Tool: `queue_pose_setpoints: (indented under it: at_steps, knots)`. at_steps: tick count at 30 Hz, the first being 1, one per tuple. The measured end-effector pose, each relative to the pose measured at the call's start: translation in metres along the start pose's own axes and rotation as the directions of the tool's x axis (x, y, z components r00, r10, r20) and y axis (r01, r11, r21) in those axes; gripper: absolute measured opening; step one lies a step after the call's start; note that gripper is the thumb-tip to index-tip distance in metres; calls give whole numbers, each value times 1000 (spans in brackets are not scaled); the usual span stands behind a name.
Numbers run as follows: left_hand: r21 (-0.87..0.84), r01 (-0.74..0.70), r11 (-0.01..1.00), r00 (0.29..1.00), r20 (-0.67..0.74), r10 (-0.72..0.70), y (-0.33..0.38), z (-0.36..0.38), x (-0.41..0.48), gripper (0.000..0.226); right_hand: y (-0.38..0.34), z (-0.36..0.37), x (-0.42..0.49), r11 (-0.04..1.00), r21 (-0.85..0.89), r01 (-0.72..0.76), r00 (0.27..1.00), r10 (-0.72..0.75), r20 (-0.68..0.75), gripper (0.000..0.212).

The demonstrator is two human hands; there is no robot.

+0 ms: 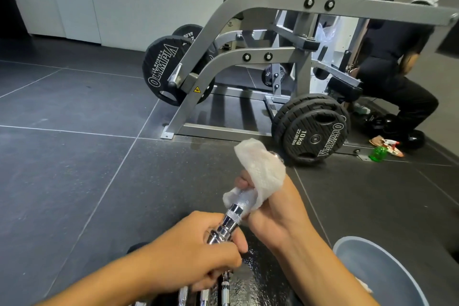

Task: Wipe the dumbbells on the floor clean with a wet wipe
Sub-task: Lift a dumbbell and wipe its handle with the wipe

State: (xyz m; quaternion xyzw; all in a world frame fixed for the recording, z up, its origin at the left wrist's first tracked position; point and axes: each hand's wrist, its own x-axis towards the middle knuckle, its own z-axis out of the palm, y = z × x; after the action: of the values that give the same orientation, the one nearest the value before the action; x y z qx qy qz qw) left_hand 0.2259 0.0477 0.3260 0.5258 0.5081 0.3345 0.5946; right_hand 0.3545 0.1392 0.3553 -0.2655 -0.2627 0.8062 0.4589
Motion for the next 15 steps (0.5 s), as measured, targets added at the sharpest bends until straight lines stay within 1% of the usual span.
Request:
queue_pose_setpoints:
  at_steps: [1, 2, 4, 5, 6, 7, 8, 9, 10, 11, 12, 13, 14, 15]
  knots:
    - [-159, 11, 987, 998, 69, 0, -1, -2, -1, 12, 1, 0, -2, 1000, 15, -19, 998, 18, 68, 15]
    - [-309, 19, 951, 992, 126, 21, -3, -4, -1, 15, 2, 0, -3, 999, 29, -45, 991, 41, 128, 17]
    - [-581, 70, 811, 968, 235, 84, -5, -4, 0, 19, 5, 0, -7, 994, 39, -100, 979, 91, 184, 31]
    - [-637, 91, 765, 954, 275, 115, -5, -2, 0, 18, 8, 0, -8, 991, 41, -129, 974, 119, 191, 32]
    - [-611, 81, 787, 952, 282, 121, -4, 0, -1, 14, 11, 1, -10, 986, 35, -161, 971, 151, 186, 29]
    - [-498, 45, 866, 965, 244, 90, -2, 2, -1, 7, 14, 3, -12, 982, 22, -186, 971, 180, 159, 26]
    - [-294, -2, 956, 985, 164, 53, 0, 4, 0, 7, 16, 4, -12, 980, 16, -200, 974, 197, 111, 25]
    - [-25, -28, 999, 999, 44, 29, 0, 7, 1, 14, 19, 4, -12, 979, 14, -204, 978, 203, 41, 25]
    - [241, -13, 971, 995, -92, 37, -3, 9, 2, 15, 21, 6, -11, 978, 3, -207, 978, 207, -36, 25]
    - [432, 47, 901, 978, -203, 46, -4, 10, 1, 13, 24, 8, -9, 977, -33, -213, 972, 208, -107, 24]
    - [581, 123, 804, 960, -275, 52, -6, 12, 0, 15, 26, 9, -7, 972, -100, -212, 966, 194, -169, 23]
    - [713, 196, 673, 945, -320, 63, -9, 14, 0, 20, 28, 9, -5, 962, -180, -207, 960, 164, -226, 24]
    - [801, 246, 546, 933, -347, 90, -16, 15, 2, 24, 30, 8, -2, 951, -241, -195, 953, 126, -276, 26]
    - [838, 271, 473, 925, -363, 113, -22, 17, 4, 25, 31, 7, -1, 952, -255, -171, 949, 89, -304, 26]
